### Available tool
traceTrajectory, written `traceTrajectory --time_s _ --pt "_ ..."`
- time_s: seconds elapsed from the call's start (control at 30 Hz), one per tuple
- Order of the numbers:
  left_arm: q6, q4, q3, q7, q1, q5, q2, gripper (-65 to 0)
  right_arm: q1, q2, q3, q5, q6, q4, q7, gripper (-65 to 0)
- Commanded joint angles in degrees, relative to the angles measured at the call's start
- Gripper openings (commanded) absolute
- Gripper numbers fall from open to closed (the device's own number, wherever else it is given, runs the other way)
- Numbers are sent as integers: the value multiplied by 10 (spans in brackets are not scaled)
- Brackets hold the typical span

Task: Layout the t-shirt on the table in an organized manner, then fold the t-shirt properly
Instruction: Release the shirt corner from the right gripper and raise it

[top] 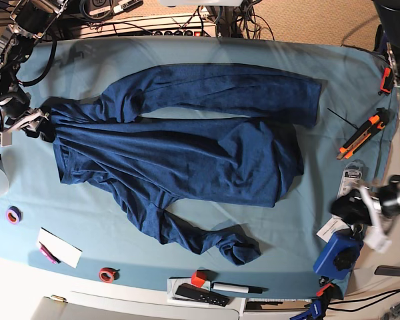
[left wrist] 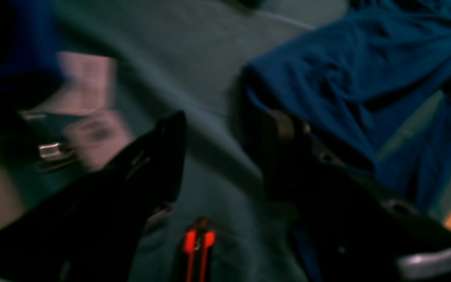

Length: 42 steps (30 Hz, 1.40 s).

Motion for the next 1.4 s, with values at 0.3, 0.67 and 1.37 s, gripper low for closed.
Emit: traceTrajectory --time_s 0.3,0.67,1.37 --pt "-3 8 -45 2 -3 -10 -37 -345 40 16 3 -70 -49 7 13 -280" --pt "-3 8 -45 3 113 -100 -26 -346 38 12 30 -32 1 7 6 -280" --pt "-3 8 -45 -72 164 16 133 -346 -15 -37 84 402 1 9 -231 -292"
